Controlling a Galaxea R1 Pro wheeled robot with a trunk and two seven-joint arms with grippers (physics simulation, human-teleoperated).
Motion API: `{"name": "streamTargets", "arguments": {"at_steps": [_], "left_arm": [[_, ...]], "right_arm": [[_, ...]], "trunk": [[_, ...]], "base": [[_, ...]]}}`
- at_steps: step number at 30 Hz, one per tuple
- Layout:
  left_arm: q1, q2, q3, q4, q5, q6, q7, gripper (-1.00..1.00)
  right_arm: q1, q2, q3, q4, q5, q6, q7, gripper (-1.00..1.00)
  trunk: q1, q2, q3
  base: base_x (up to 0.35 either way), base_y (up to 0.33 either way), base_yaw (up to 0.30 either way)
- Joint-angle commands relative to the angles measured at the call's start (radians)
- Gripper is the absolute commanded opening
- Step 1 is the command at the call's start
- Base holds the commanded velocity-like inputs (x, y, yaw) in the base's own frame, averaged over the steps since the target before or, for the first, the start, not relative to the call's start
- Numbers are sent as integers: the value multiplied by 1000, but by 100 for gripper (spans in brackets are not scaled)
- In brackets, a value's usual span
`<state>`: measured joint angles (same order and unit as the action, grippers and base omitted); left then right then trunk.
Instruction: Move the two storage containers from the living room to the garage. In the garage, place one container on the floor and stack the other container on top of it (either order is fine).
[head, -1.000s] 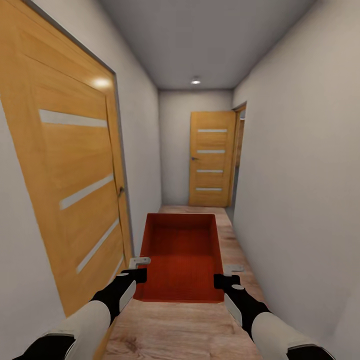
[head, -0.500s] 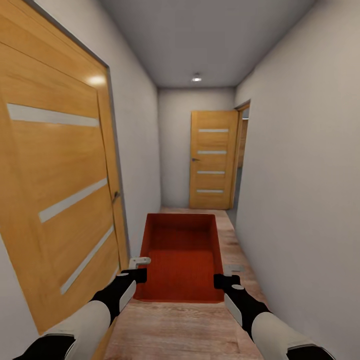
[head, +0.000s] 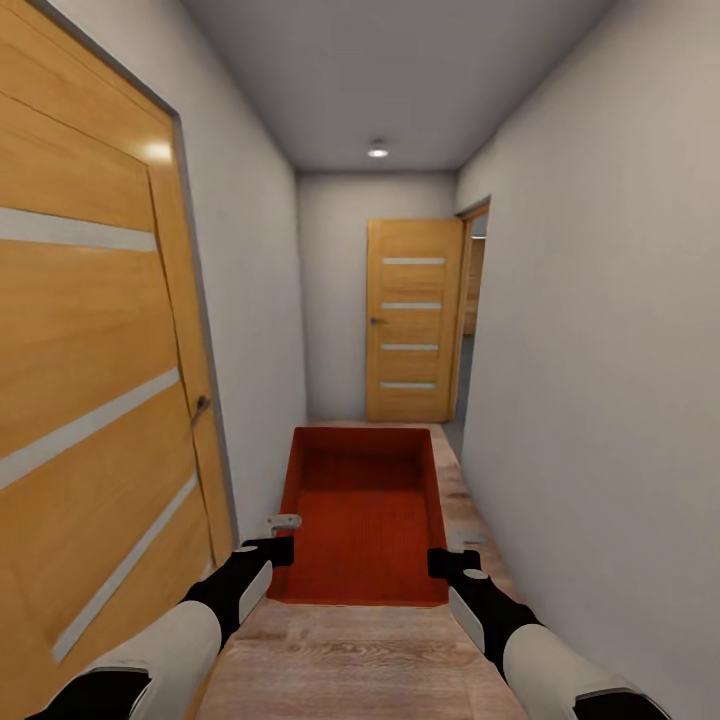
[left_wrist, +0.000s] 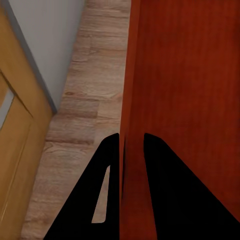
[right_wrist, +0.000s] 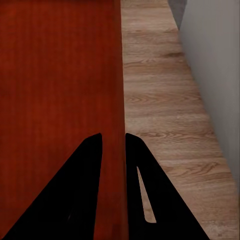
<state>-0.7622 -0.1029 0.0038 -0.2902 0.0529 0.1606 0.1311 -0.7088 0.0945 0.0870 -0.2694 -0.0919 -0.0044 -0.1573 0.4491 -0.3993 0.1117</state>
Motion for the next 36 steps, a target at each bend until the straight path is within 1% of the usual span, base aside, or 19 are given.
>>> {"name": "streamTargets", "arguments": {"at_steps": [1, 36], "left_arm": [[0, 11, 27, -17, -18, -26, 10, -100], [0, 11, 27, -17, -18, -26, 10, -100]], "right_arm": [[0, -4, -15, 2, -11, -1, -8, -100], [0, -4, -15, 2, -11, -5, -10, -100]], "trunk": [[1, -1, 0], [1, -1, 0]], "base": [[323, 0, -31], [323, 0, -2]]}}
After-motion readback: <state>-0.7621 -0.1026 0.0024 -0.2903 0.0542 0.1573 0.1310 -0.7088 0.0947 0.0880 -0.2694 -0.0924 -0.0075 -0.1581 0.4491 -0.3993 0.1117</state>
